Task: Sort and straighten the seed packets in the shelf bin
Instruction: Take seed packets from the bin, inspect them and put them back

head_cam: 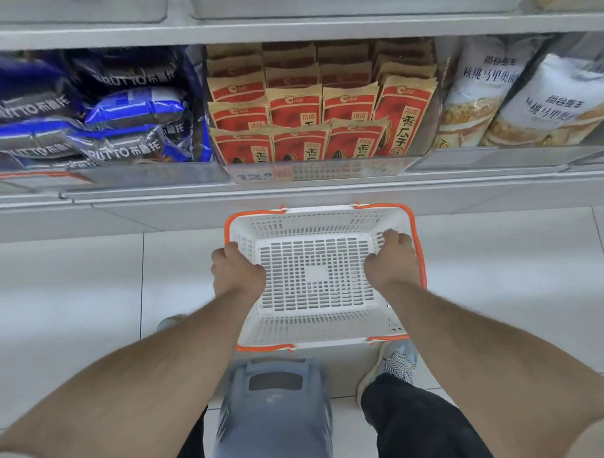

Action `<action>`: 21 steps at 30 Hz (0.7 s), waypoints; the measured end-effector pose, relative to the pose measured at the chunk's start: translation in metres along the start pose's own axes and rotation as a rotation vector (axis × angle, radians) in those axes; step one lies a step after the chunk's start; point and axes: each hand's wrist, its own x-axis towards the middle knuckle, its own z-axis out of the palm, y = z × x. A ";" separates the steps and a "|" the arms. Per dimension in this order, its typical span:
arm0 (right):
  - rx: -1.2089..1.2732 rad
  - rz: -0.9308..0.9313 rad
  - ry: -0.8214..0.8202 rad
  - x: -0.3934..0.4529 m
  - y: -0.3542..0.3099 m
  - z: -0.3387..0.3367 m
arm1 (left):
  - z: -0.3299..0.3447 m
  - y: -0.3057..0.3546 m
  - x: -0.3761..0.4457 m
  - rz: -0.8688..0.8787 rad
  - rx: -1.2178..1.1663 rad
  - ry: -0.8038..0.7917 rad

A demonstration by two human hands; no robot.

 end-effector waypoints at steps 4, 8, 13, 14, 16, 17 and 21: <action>-0.007 -0.400 0.196 0.005 -0.029 -0.012 | -0.012 0.031 -0.003 0.385 0.091 0.195; 0.031 -0.524 0.391 0.024 -0.044 -0.039 | -0.033 0.056 0.010 0.517 0.194 0.401; 0.019 -0.566 0.562 0.048 -0.040 -0.050 | -0.028 0.044 0.046 0.731 0.273 0.610; 0.025 -0.580 0.619 0.054 -0.038 -0.047 | -0.022 0.042 0.055 0.803 0.279 0.667; 0.039 -0.580 0.708 0.066 -0.038 -0.041 | -0.010 0.045 0.070 0.949 0.250 0.798; 0.039 -0.571 0.736 0.071 -0.039 -0.037 | -0.004 0.047 0.075 0.996 0.225 0.863; 0.034 -0.524 0.859 0.089 -0.043 -0.025 | 0.008 0.056 0.094 1.061 0.079 1.070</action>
